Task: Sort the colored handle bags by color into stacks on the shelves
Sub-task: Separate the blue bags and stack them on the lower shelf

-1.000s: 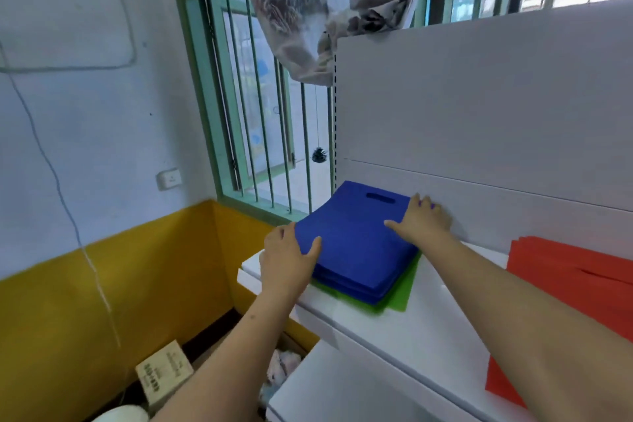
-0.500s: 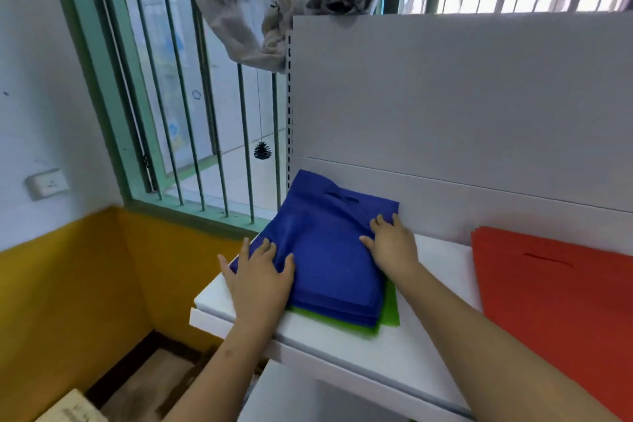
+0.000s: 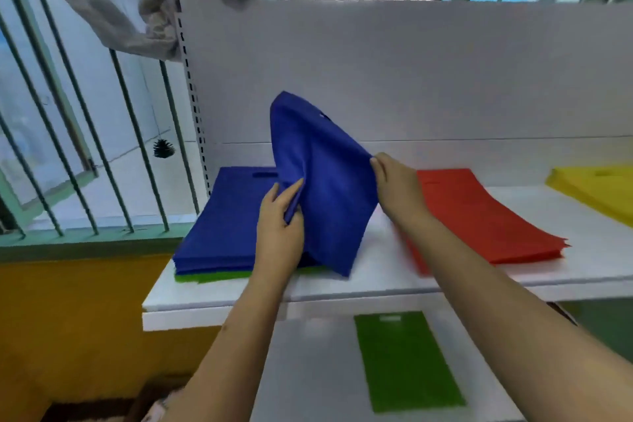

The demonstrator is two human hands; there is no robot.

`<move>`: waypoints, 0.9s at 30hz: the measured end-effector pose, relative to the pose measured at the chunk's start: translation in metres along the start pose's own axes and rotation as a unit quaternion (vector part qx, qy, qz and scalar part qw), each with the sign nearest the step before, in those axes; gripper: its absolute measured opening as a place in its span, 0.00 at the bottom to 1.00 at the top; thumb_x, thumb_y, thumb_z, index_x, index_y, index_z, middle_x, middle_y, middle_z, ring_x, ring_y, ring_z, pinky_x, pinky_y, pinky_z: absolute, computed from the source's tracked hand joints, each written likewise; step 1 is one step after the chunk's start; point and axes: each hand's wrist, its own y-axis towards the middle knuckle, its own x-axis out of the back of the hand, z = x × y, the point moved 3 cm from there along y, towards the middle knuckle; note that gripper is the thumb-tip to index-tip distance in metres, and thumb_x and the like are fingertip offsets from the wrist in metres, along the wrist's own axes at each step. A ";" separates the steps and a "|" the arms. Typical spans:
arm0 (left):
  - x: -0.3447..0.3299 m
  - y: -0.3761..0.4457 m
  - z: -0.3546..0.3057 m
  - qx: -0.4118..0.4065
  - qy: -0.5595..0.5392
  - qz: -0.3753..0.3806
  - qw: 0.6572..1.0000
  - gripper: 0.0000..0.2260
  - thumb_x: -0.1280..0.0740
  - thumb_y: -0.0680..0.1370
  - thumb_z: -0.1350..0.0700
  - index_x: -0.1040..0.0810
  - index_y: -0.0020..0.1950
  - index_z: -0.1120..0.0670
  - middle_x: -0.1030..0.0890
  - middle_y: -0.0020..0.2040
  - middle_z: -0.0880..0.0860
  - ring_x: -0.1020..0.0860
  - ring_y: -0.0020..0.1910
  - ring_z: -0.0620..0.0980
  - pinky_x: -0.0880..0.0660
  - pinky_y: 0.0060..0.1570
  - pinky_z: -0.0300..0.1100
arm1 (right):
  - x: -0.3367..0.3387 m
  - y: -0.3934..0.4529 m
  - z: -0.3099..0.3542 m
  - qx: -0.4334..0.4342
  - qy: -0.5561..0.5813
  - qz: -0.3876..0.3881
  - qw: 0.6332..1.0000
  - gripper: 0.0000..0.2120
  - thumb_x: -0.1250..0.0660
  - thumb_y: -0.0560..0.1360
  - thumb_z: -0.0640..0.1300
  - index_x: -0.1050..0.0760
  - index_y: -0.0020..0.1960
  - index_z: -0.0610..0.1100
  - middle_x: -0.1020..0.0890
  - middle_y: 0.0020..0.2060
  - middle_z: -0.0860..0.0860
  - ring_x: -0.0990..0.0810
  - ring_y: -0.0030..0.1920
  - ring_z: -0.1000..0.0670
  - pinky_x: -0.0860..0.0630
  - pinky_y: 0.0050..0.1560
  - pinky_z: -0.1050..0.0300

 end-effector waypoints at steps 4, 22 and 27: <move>-0.071 -0.030 -0.037 -0.003 -0.190 0.138 0.972 0.27 0.44 0.80 0.69 0.24 0.67 0.40 0.25 0.66 0.42 0.27 0.66 0.41 0.28 0.66 0.41 | 0.114 -0.045 -0.056 -0.057 -0.039 -0.101 0.993 0.15 0.47 0.83 0.48 0.24 0.48 0.43 0.18 0.42 0.44 0.25 0.40 0.44 0.37 0.39 0.53; -0.377 -0.325 -0.070 -0.083 -0.029 0.548 0.832 0.21 0.33 0.80 0.50 0.26 0.69 0.59 0.37 0.64 0.44 0.32 0.60 0.40 0.34 0.56 0.28 | 0.391 -0.395 -0.316 -0.499 0.022 -0.252 0.829 0.14 0.41 0.82 0.42 0.23 0.65 0.47 0.23 0.63 0.53 0.22 0.60 0.48 0.22 0.58 0.48; -0.456 -0.355 -0.056 -0.109 0.067 0.553 0.823 0.17 0.36 0.80 0.63 0.26 0.69 0.60 0.34 0.61 0.46 0.30 0.54 0.41 0.32 0.52 0.30 | 0.401 -0.425 -0.398 -0.553 0.044 -0.253 0.793 0.12 0.41 0.81 0.41 0.19 0.55 0.49 0.17 0.41 0.46 0.29 0.32 0.46 0.34 0.30 0.54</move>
